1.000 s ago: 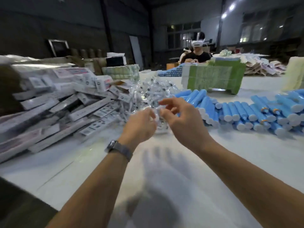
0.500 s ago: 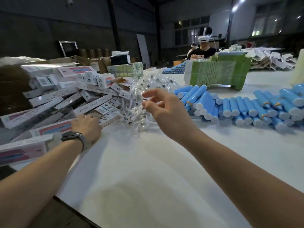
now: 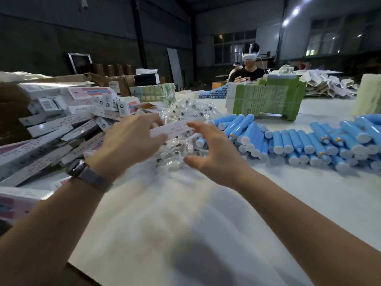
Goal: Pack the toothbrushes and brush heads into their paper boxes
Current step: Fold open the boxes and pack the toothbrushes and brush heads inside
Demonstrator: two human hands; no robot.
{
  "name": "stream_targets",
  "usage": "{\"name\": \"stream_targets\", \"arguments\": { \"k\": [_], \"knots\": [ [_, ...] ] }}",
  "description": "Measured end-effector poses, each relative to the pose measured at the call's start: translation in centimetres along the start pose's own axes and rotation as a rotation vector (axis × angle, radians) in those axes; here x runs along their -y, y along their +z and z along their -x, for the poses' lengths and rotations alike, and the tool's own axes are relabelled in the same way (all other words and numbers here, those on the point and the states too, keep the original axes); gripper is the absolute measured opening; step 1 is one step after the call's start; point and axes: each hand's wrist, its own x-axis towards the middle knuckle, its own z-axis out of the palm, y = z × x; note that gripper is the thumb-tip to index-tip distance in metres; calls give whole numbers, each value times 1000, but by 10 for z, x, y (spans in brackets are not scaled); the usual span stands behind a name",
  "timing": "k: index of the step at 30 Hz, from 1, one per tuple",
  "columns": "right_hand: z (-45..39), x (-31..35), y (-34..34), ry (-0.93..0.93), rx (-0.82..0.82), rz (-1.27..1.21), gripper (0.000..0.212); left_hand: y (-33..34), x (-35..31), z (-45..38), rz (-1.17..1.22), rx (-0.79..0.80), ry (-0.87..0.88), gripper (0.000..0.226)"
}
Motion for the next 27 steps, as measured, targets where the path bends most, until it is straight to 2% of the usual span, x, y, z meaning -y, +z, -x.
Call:
{"name": "stream_targets", "arguments": {
  "k": [2,3,5,7,9,11,13,15,18,20,22,25,27],
  "knots": [
    [3,-6,1,-58,27,181,87,-4,-27,-8,228,65,-49,10],
    [4,-8,0,-80,-18,256,88,-5,-39,-12,380,135,-125,8],
    [5,-14,-7,-141,-198,315,74,-4,-57,-16,623,314,-235,6],
    [5,-23,-22,-220,-305,356,57,2,-65,-15,815,441,-239,23],
    [7,-33,-40,-230,-219,333,55,9,-64,-14,982,502,-239,55],
    [10,-40,-56,-128,-83,174,55,21,-64,-14,1082,555,-214,78],
    [14,-42,-68,-19,11,-34,51,39,-70,-13,1180,533,-170,84],
    [18,-43,-78,38,52,-166,36,56,-81,-6,1233,464,-87,80],
    [22,-48,-81,128,129,-328,16,78,-91,4,1263,322,29,54],
    [24,-51,-73,210,188,-418,18,88,-91,9,1304,211,104,42],
    [25,-54,-66,250,215,-399,20,94,-86,13,1366,125,93,34],
    [26,-71,-71,307,141,-348,22,99,-81,18,1461,98,0,48],
    [24,-94,-80,381,-54,-236,14,99,-83,19,1436,90,-7,50]
  ]
}}
